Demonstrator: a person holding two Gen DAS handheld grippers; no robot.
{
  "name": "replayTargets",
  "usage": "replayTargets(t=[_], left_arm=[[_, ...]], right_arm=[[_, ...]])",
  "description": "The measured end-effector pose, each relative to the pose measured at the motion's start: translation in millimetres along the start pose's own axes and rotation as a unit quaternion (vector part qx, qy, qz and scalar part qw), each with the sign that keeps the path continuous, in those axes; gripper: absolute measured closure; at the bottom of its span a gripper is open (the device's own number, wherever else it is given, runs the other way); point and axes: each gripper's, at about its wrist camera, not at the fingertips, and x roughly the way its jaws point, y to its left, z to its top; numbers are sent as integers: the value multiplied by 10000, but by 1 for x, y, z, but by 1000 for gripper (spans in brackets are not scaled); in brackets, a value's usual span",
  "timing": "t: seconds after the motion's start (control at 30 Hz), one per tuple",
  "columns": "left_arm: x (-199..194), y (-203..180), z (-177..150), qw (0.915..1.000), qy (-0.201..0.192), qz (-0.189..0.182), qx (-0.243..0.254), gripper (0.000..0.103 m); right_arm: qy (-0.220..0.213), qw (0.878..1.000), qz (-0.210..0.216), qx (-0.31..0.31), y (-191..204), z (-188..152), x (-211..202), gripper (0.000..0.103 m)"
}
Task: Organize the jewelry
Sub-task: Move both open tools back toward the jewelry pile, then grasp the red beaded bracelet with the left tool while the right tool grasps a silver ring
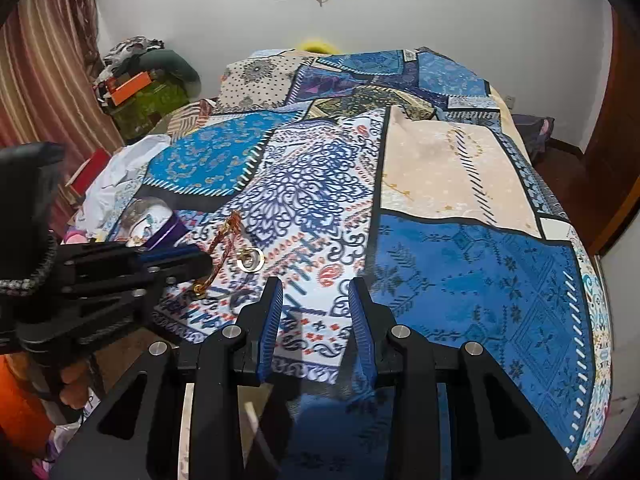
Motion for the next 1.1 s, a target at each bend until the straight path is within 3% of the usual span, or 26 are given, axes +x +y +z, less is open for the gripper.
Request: replayTargets(t=[0.07,0.27,0.63,0.8,0.93,1.1], left_arm=[[1,0,1,10000,6,-33,-12,102],[-4,-1,-1,9999,-73,122,69,103],[-48,21,1,9981,-553,241,-96,103],[-42,20,-3,9993,-313,200,-13,103],[-31,21,-3,9996,-180,152,-130,102],[-22,24,-1,9995,-51,37,-297,100]], right_arm=[[-2,10000,56,-29,4,0,0,72],[114,9995,201,-196,16,-3,6,72],[321,9977,312,-510,38,-5,24,72],[244,9974,244,-627,43,-7,29,72],[186,9978,134,-619,41,-10,27,83],[129,9987,184,-450,35,-9,26,83]])
